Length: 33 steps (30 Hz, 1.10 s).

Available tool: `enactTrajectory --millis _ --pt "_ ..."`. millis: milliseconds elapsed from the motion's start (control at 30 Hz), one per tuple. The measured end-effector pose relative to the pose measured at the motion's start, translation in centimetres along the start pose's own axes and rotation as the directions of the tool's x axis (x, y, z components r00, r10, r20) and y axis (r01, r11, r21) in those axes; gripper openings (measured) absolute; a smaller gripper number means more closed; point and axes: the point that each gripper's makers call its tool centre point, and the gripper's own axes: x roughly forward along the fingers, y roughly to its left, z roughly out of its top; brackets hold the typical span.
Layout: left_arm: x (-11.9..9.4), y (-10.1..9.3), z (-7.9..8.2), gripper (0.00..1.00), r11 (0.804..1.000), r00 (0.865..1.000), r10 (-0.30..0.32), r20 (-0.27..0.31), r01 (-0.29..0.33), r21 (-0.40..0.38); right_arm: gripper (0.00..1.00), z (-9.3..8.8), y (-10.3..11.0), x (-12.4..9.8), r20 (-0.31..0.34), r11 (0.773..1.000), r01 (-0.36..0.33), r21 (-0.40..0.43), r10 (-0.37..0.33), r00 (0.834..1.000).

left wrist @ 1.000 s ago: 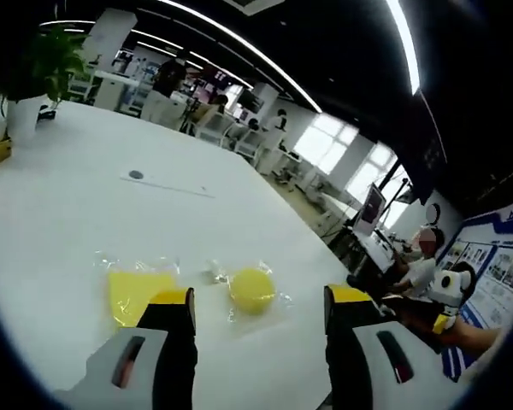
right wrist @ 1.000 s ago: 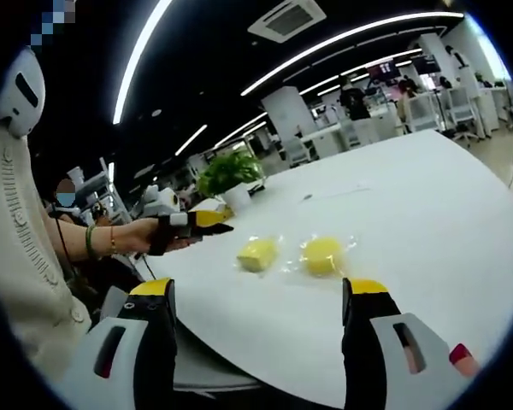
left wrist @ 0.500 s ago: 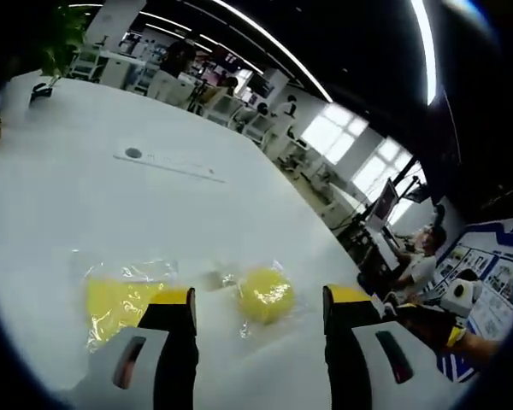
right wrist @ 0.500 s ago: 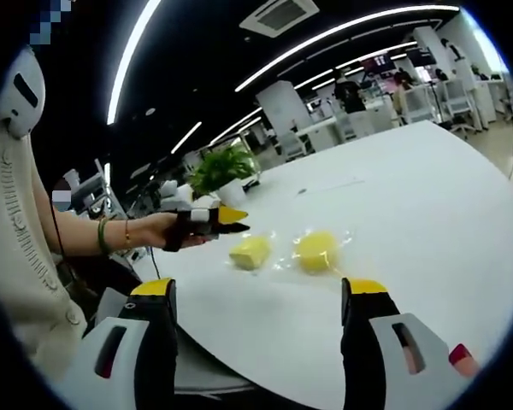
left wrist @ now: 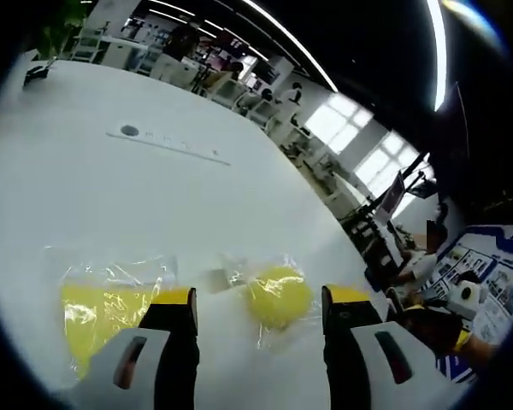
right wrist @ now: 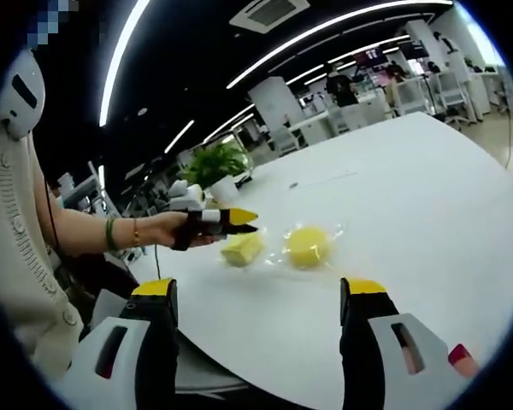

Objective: Compare the silicone blocks by pressing each to a similar depth, holding the contact briefly, and releasing to observe deformation and rebound differences across the visible hardness samples.

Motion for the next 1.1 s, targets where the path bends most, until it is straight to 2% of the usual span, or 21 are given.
enactTrajectory --millis 233,567,800,1033,1100 --pt "2.0 0.6 -0.2 0.58 1.000 1.000 0.013 -0.025 -0.013 -0.018 0.71 -0.5 -0.8 0.1 -0.016 1.000 0.013 0.016 -0.012 1.000" --pt "4.6 0.6 -1.0 0.55 0.998 0.999 -0.001 -0.047 -0.002 -0.070 0.70 -0.7 -1.8 0.3 -0.028 0.999 0.020 0.034 -0.019 0.999" --pt "5.9 1.2 -1.0 0.50 0.977 1.000 0.019 -0.016 -0.022 -0.214 0.69 -0.9 -2.3 0.3 -0.033 0.999 0.030 0.043 -0.029 0.999" --pt "7.2 1.2 -1.2 0.48 0.966 0.999 0.034 -0.012 -0.036 -0.257 0.69 -1.1 -2.8 0.3 -0.034 0.998 0.038 0.054 -0.037 0.999" --pt "7.5 1.4 -1.0 0.43 0.961 0.999 0.042 0.000 -0.041 -0.274 0.69 -1.2 -2.9 0.2 -0.033 0.998 0.041 0.055 -0.039 0.999"
